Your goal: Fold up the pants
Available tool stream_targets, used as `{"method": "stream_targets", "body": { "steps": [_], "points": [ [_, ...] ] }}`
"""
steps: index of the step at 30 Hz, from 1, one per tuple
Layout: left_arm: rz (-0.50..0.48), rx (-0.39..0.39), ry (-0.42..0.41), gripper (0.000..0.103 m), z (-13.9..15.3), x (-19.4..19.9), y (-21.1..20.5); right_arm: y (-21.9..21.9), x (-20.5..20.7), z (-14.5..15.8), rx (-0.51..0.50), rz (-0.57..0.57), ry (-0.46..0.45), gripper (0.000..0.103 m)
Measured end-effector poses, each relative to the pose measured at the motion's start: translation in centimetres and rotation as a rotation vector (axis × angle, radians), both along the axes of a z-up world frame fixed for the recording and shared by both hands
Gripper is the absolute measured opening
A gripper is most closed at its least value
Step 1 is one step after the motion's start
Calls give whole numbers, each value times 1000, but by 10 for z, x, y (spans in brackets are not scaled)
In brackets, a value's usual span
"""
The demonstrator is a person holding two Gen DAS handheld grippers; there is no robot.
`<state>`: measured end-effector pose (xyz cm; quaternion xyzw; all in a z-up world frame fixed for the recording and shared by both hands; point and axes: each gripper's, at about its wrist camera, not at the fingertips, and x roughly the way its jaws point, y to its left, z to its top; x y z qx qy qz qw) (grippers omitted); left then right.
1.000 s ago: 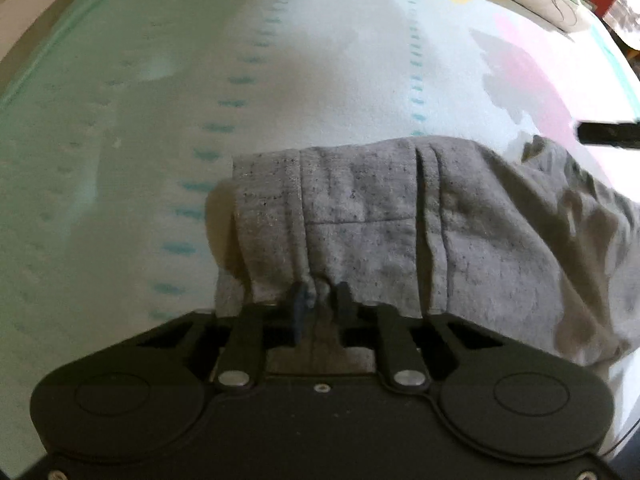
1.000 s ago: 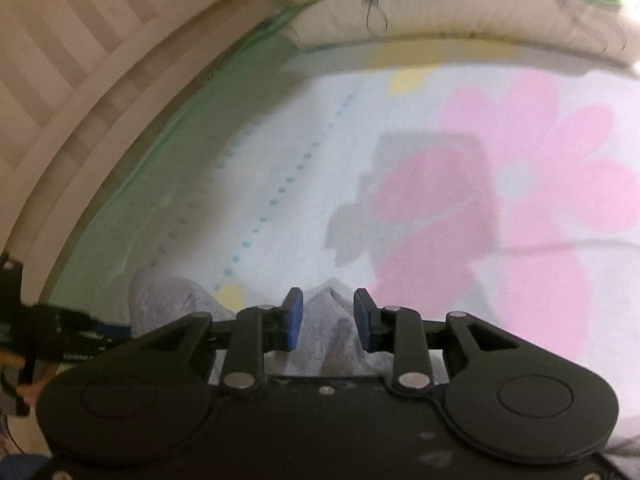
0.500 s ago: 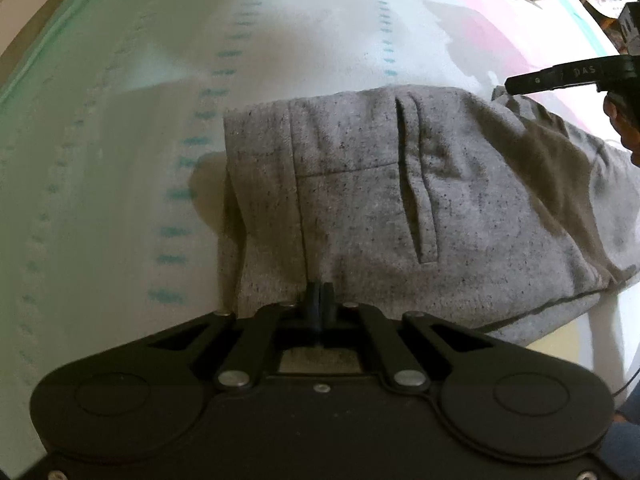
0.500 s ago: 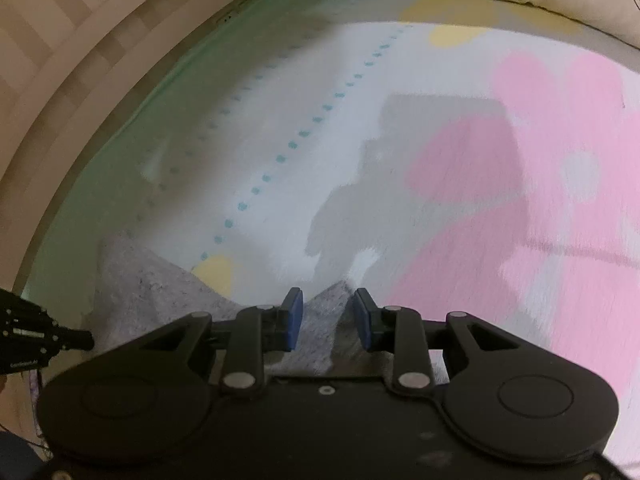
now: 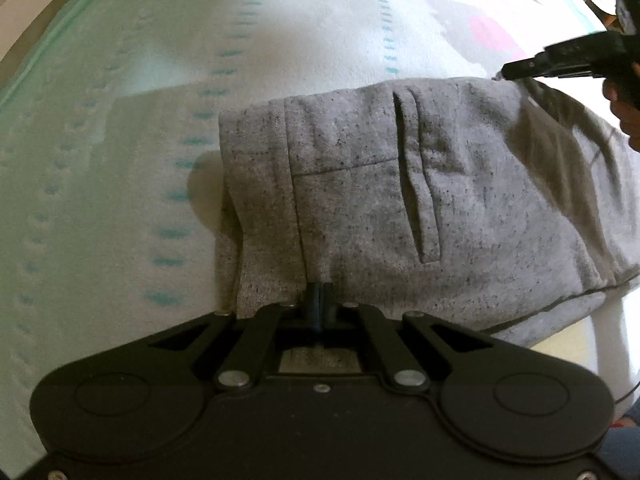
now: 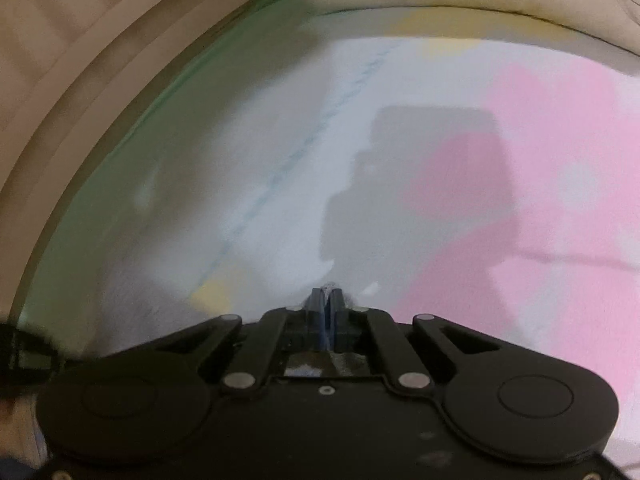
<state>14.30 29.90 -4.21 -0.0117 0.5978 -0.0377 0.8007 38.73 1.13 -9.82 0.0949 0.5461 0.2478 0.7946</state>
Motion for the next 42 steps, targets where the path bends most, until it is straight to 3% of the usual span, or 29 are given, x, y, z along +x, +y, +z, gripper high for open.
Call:
{"method": "stream_targets", "body": {
  "steps": [4, 7, 11, 15, 17, 18, 22, 26, 29, 32, 34, 35, 38, 42],
  "points": [
    [1, 23, -9, 0, 6, -5, -4, 5, -5, -2, -67, -77, -69, 2],
    [-13, 28, -35, 4, 24, -11, -4, -10, -27, 24, -78, -163, -160, 14],
    [42, 30, -143, 7, 61, -11, -6, -23, -77, 55, -77, -121, -268, 16],
    [28, 38, -217, 12, 69, 11, -35, -19, -124, 53, -126, -71, -292, 16],
    [-21, 27, -192, 13, 56, 20, -52, -16, -146, 45, -163, -47, -289, 16],
    [-55, 23, -151, 17, 46, 23, -59, -13, -157, 39, -182, -28, -285, 16],
    [-101, 49, 44, 13, -1, 11, -69, -7, -195, 3, -225, 60, -170, 16],
    [-63, -39, 76, 11, -3, -18, -49, -7, -232, -3, -183, 84, -131, 16],
    [-11, -90, 90, 7, 3, -32, -33, -2, -241, 3, -210, 126, -144, 13],
    [5, -24, 28, 7, 18, -41, -29, -2, -233, 23, -163, 49, -225, 14],
    [21, -23, 3, 7, 27, -45, -27, 2, -225, 33, -94, 38, -260, 19],
    [33, -41, -4, 8, 31, -48, -24, 8, -222, 36, -69, 64, -252, 28],
    [25, -31, -28, 13, 40, -53, -22, 24, -234, 42, -57, 171, -285, 30],
    [-21, 48, -32, 13, 40, -57, -27, 50, -267, 30, -234, 424, -458, 34]
  ]
}}
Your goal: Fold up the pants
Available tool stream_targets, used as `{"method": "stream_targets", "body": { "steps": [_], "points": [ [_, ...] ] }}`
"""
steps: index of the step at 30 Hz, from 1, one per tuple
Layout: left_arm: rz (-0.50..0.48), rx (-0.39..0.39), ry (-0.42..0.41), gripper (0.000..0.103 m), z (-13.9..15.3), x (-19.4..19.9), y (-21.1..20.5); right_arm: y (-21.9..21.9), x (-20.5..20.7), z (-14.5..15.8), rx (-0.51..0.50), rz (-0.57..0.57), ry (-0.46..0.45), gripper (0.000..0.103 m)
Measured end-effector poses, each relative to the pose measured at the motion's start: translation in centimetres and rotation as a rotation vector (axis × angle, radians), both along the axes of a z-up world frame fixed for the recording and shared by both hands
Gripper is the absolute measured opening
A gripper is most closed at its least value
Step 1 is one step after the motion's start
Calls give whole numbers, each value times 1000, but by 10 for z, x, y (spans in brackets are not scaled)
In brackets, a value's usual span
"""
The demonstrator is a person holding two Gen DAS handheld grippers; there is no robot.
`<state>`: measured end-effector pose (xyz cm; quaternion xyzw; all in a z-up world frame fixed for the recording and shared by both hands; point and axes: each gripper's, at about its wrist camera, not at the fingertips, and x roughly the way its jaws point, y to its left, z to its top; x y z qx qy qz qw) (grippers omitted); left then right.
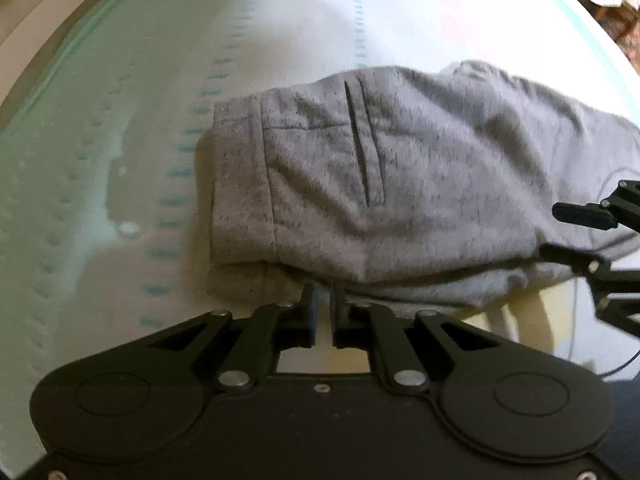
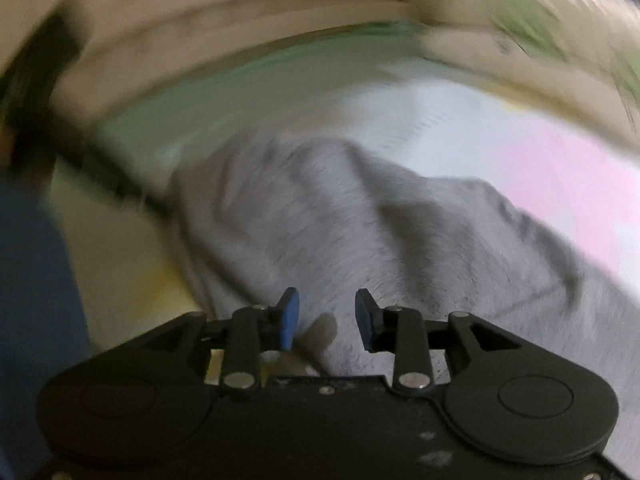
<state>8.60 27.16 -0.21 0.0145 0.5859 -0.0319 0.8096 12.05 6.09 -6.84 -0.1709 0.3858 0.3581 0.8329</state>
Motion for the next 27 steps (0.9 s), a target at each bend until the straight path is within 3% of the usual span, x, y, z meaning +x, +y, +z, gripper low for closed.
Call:
{"method": "stream_targets", "body": {
  "steps": [3, 6, 7, 8, 12, 14, 16, 18, 22, 24, 25, 27],
  "points": [
    [9, -4, 10, 13, -4, 3, 1, 14, -18, -18, -113, 135, -70, 33],
    [17, -13, 4, 13, -3, 3, 2, 28, -18, -37, -211, 180, -164, 31],
    [17, -9, 5, 13, -2, 3, 2, 30, -16, -42, -235, 172, -189, 27],
    [15, -3, 4, 13, -2, 4, 2, 30, -12, -45, -234, 150, -188, 6],
    [8, 16, -14, 14, 7, 3, 2, 17, 11, -38, -107, 73, -28, 3],
    [10, 17, -33, 14, 15, 5, 3, 10, 9, -28, -66, 123, 7, 4],
    [16, 0, -59, 14, 22, 11, 1, 9, -3, -21, -80, 214, 10, 4],
    [28, 1, -83, 22, 25, 21, -3, 10, -5, -30, -119, 264, 35, 4],
    [8, -27, -146, 28, 26, 47, -20, 12, 0, -46, -144, 265, 43, 5],
    [-33, -57, -167, 41, 20, 60, -29, 9, -6, -41, -138, 250, 50, 5],
    [-48, -43, -151, 43, 11, 65, -34, 7, -7, -40, -133, 247, 50, 6],
    [-59, 13, 1, 41, -23, 74, -39, 4, -4, -34, -120, 224, 63, 10]
  ]
}}
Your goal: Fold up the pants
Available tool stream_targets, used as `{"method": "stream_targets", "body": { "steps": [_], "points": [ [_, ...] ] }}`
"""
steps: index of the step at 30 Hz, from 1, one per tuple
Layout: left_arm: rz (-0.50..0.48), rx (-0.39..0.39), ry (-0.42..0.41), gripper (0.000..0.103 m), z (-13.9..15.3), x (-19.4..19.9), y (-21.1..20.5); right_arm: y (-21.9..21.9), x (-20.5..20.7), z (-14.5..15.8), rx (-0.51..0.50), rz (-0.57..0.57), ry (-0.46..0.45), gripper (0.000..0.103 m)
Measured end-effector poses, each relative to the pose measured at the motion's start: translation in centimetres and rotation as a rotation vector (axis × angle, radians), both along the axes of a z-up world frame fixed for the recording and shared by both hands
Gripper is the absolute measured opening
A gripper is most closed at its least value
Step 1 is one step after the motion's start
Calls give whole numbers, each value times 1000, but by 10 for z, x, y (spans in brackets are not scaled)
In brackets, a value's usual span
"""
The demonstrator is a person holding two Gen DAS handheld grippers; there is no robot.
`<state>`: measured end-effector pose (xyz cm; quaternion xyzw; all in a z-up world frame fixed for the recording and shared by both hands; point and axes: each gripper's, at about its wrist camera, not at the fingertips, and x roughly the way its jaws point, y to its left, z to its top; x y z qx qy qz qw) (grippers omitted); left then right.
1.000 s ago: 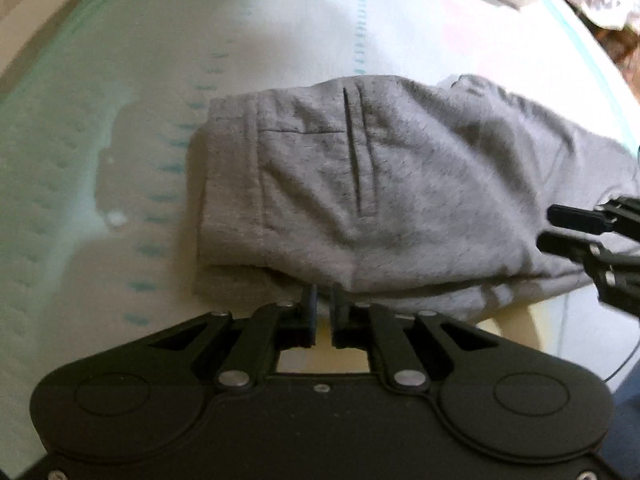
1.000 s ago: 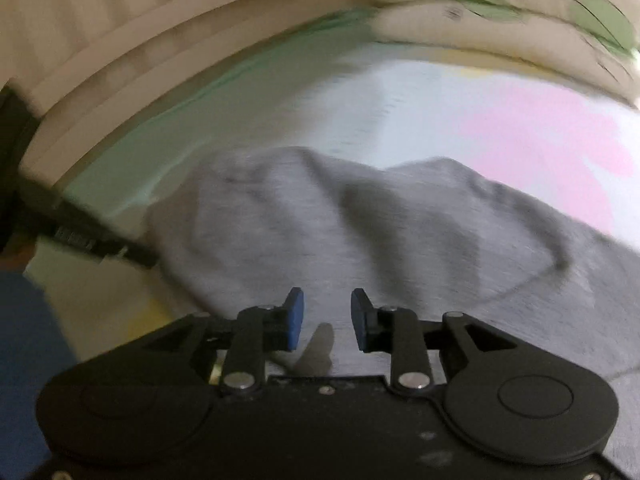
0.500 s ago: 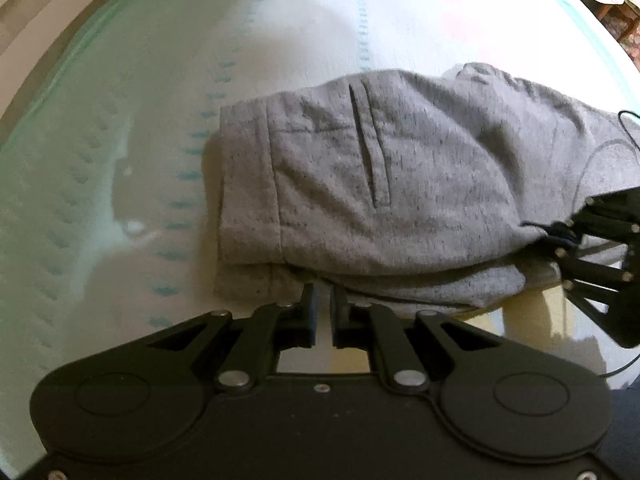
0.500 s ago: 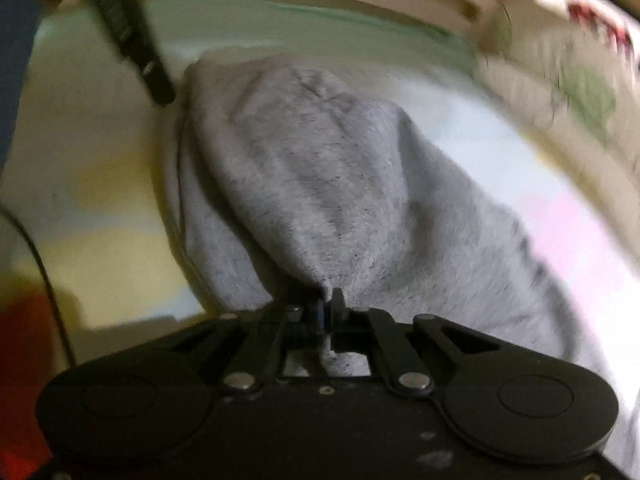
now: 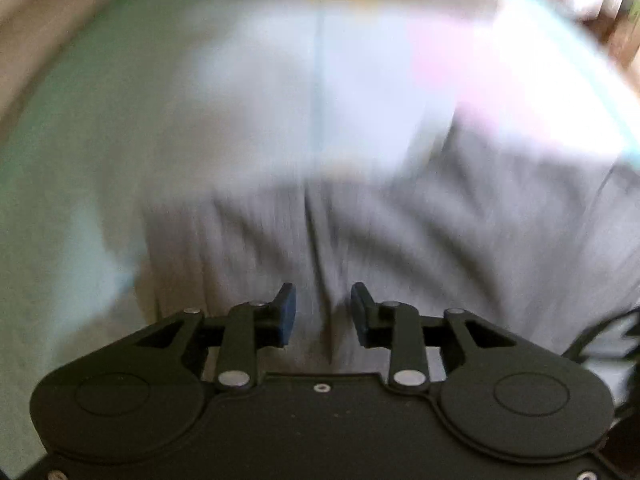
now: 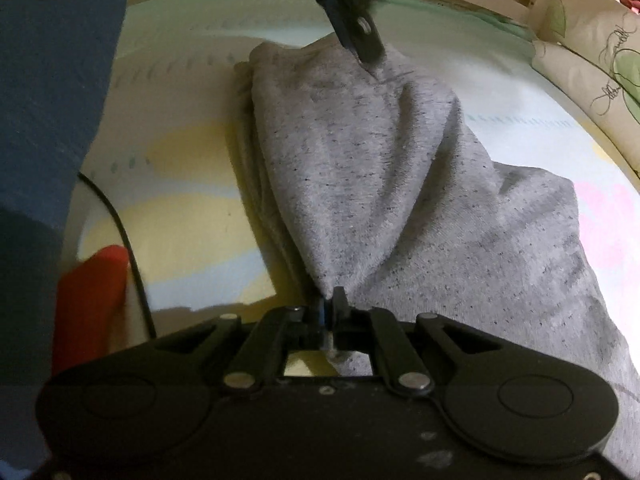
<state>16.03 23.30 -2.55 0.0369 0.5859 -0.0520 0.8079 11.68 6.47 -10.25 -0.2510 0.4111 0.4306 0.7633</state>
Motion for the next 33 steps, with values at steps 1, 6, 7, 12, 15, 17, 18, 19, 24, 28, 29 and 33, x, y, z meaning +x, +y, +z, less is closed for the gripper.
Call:
{"method": "stream_targets", "body": {
  "steps": [1, 6, 7, 12, 15, 17, 18, 19, 24, 28, 29, 33],
  "points": [
    [11, 2, 23, 41, -14, -1, 2, -4, 0, 4, 11, -24, 10, 12],
    [53, -38, -42, 41, -12, -17, 13, -50, 28, 29, 227, -304, 88, 26],
    [49, -22, -47, 40, -12, -19, 11, -63, 36, 31, 263, -379, 105, 28],
    [24, 57, -62, 40, -11, -22, -4, -116, 71, 15, 160, -637, 33, 28],
    [9, 92, -61, 40, -9, -18, -11, -151, 99, -4, 51, -777, 8, 27],
    [-13, 119, -66, 40, -7, -20, -16, -166, 111, -8, -13, -814, -93, 25],
    [-24, 131, -67, 40, -5, -21, -17, -175, 119, -7, -21, -848, -99, 25],
    [-33, 141, -70, 39, -3, -21, -18, -187, 125, -3, 14, -879, -72, 25],
    [-72, 169, -125, 34, 29, -24, -20, -250, 106, 52, 186, -1022, -84, 26],
    [-109, 170, -176, 34, 60, -18, -31, -321, 57, 99, 276, -1151, -82, 28],
    [-120, 170, -188, 34, 66, -14, -37, -342, 42, 111, 289, -1200, -86, 28],
    [-169, 150, -228, 34, 80, 5, -72, -422, -18, 147, 292, -1442, -135, 32]
  ]
}}
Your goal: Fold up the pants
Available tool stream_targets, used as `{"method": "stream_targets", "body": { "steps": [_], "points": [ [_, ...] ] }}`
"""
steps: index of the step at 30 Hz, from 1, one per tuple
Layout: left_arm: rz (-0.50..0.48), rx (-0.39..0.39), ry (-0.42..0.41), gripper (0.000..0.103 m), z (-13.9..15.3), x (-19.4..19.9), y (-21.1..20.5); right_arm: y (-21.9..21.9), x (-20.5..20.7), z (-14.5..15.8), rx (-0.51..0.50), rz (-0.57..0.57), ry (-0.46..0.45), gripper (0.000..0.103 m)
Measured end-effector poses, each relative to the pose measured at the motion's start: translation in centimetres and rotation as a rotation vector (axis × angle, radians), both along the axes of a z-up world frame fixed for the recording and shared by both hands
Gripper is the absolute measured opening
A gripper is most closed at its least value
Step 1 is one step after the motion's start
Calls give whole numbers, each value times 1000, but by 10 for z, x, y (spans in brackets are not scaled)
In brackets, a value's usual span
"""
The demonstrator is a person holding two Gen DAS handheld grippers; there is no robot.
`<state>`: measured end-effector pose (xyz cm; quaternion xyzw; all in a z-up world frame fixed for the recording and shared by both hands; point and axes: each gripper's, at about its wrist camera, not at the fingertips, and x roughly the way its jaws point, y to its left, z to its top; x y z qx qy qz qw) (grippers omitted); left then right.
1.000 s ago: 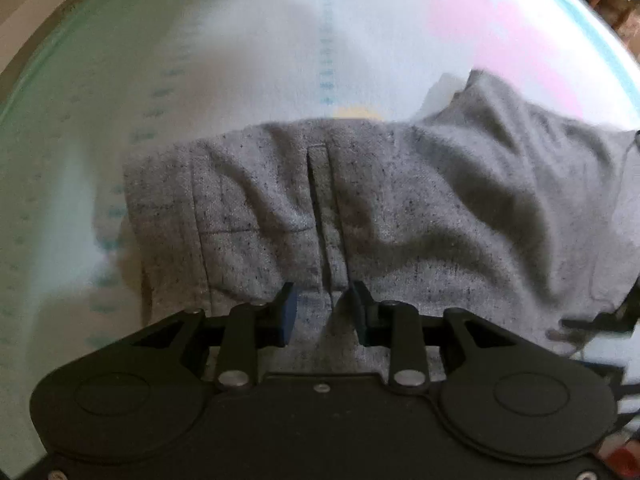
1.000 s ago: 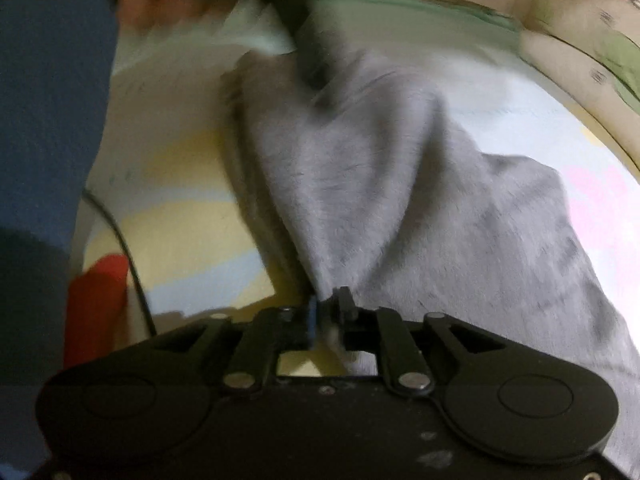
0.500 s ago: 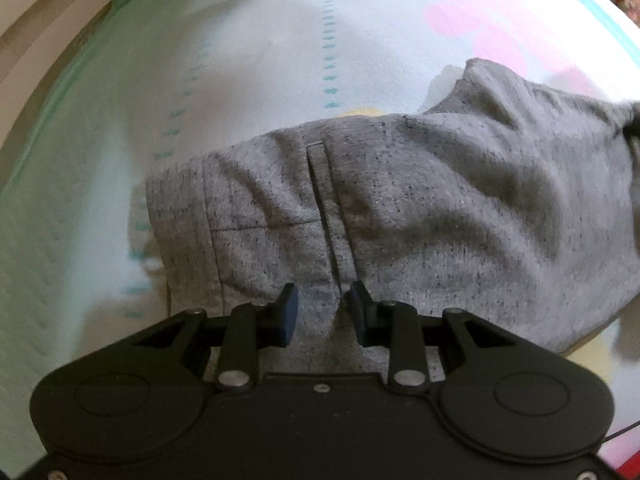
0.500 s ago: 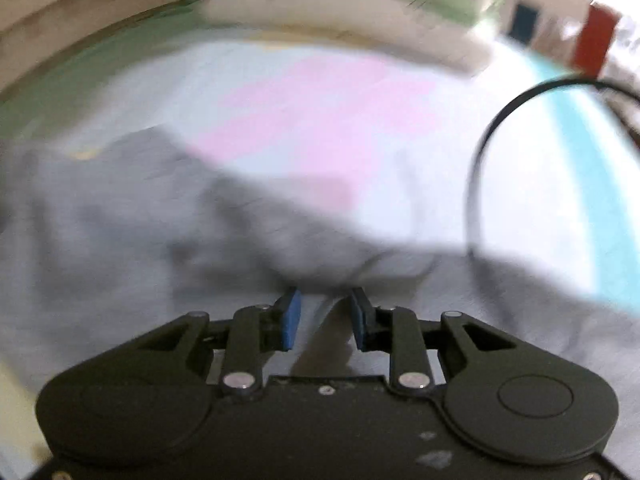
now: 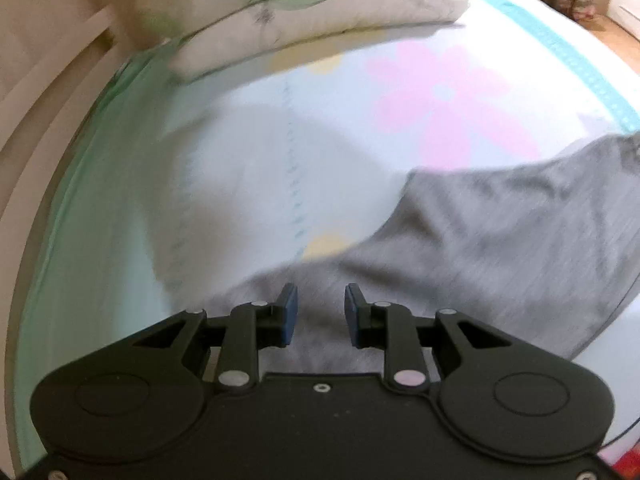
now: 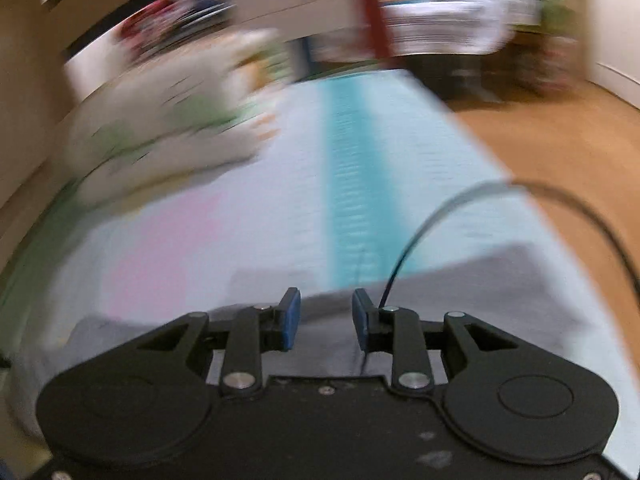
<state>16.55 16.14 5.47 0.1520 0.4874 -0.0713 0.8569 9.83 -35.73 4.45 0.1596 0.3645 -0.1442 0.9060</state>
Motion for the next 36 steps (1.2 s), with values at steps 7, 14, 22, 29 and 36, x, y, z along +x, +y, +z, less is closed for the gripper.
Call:
{"method": "stream_targets", "body": {
  "steps": [7, 14, 22, 29, 36],
  "points": [
    [-41, -82, 50, 35, -18, 42, -82, -78, -44, -15, 66, -300, 60, 38],
    [56, -203, 167, 35, -78, 63, -122, -108, -21, -99, 282, -397, 83, 38],
    [151, -159, 125, 34, -102, 78, -104, -127, -3, -143, 353, -457, 128, 38],
    [166, -138, 91, 29, -105, 76, -91, -114, -9, -139, 210, -432, 132, 7],
    [115, -163, 119, 23, -84, 60, -114, -107, -3, -136, 155, -408, 136, 9]
  ]
}}
